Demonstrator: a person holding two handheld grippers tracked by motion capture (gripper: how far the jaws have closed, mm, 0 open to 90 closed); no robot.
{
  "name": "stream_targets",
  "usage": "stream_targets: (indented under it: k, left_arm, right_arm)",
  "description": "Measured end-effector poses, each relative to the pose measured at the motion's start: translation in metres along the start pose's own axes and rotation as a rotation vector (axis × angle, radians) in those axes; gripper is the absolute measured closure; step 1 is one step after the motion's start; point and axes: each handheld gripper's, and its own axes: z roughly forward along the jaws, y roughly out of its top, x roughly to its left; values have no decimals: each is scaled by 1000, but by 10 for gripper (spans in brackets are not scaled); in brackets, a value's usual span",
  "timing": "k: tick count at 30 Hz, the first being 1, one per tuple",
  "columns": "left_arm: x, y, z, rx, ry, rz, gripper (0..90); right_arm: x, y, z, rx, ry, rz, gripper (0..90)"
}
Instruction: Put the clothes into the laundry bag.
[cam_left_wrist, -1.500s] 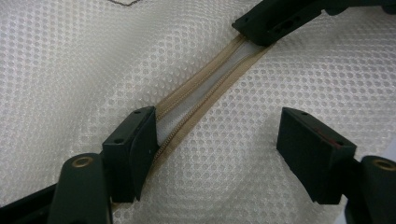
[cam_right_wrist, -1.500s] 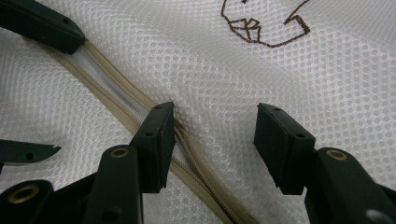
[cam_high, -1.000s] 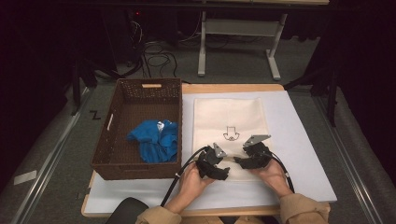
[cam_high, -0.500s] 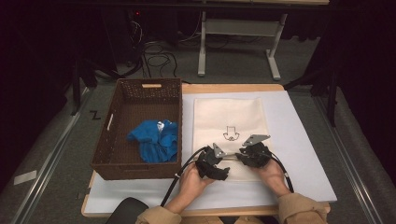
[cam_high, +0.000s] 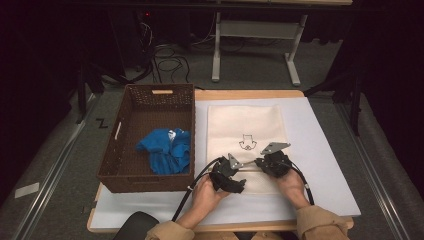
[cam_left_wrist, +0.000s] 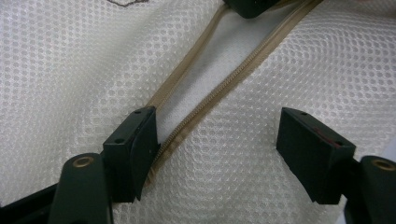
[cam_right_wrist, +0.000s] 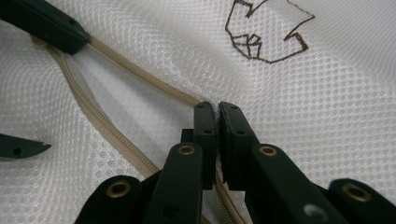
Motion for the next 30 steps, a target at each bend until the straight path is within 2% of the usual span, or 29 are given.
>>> stream_targets:
  k: [6, 11, 13, 16, 20, 27, 30]
  left_arm:
    - [0, 1, 0, 5, 4, -5, 297]
    - [-1, 5, 0, 31, 8, -16, 302]
    - [-2, 8, -1, 52, 14, -19, 323]
    - [-3, 11, -2, 54, 24, -17, 362]
    - [-4, 16, -4, 41, 26, -8, 375]
    - [-5, 27, -5, 1, 13, -42, 382]
    - [-6, 32, -7, -24, -7, -60, 387]
  right_arm:
    - [-1, 1, -6, -43, 3, 9, 872]
    - [-2, 3, -10, -59, 14, 18, 872]
    - [-3, 3, -10, -64, 18, 19, 872]
    - [-4, 4, -12, -68, 23, 19, 873]
    - [-6, 5, -13, -69, 24, 31, 872]
    - [-7, 5, -13, -70, 37, 36, 872]
    - [-8, 6, -14, -74, 44, 33, 872]
